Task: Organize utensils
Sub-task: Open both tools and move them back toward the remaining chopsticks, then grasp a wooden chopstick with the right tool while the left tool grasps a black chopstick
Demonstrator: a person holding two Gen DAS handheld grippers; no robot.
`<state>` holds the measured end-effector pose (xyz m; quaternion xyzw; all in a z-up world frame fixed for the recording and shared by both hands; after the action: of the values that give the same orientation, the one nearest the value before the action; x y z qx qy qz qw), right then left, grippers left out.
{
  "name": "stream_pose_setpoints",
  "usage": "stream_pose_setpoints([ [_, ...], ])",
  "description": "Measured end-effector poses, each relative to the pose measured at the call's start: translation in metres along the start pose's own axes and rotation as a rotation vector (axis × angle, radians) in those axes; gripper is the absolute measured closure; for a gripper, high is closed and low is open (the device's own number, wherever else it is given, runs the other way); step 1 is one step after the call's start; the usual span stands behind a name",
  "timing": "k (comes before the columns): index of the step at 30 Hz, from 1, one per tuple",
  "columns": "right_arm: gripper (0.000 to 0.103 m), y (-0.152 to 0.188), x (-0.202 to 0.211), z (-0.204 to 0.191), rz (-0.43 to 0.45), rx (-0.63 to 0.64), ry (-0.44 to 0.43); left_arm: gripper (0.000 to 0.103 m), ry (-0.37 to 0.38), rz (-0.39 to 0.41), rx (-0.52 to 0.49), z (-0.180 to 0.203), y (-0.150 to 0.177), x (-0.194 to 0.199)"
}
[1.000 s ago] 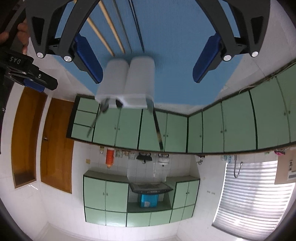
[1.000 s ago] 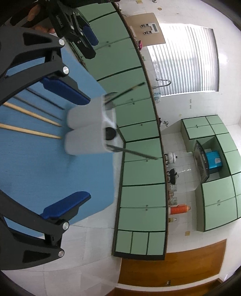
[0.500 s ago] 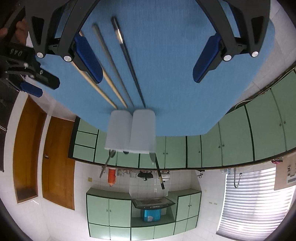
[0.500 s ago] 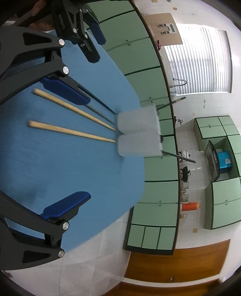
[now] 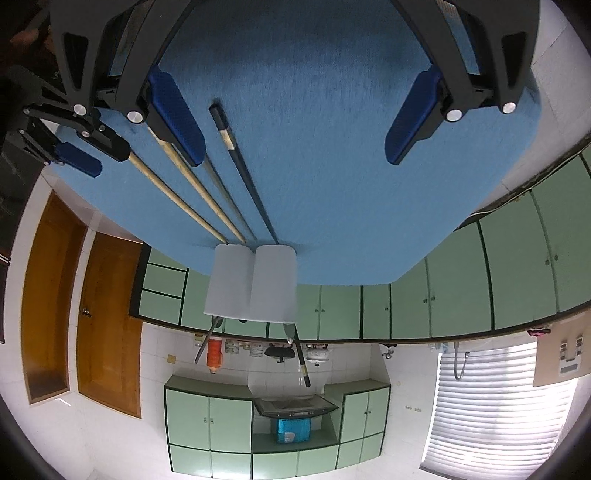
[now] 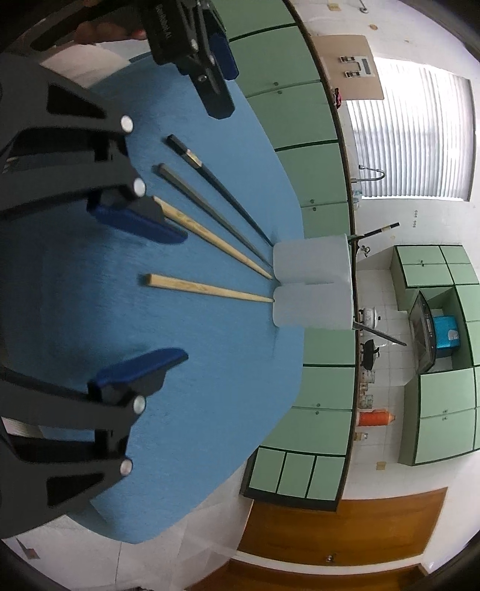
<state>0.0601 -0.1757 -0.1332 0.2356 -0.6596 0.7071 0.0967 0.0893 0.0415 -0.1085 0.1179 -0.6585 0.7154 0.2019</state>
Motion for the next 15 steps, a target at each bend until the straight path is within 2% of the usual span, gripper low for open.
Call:
stream_pose_setpoints([
  [3,0.066,0.0025,0.0001,-0.0035,-0.003,-0.004,-0.008,0.007,0.006,-0.001,0.0,0.0022,0.0027,0.0014],
  [5,0.07,0.0043,-0.0004,-0.0061,-0.003,0.003,-0.003,0.007,0.009,-0.003,-0.003,0.0039,0.0054,0.0025],
  [7,0.08,0.0067,-0.0011,-0.008,-0.01,0.005,-0.009,0.007,0.012,-0.004,-0.003,0.0048,0.0073,0.0036],
  [15,0.088,0.0089,-0.0028,-0.0092,0.006,0.005,0.015,0.007,0.019,-0.008,-0.004,0.0095,0.0083,0.0039],
])
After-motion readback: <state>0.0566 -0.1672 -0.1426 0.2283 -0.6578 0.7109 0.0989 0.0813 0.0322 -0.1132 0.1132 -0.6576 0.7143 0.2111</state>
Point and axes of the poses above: each gripper's, at about its wrist camera, not at the fingertips, and x roughly against the way its jaws point, z to its right, y to its underside, the point moved 7 cm from there along -x, roughly the way its jaws point, and after that the axes turned 3 degrees about x, right-handed, at the moved point
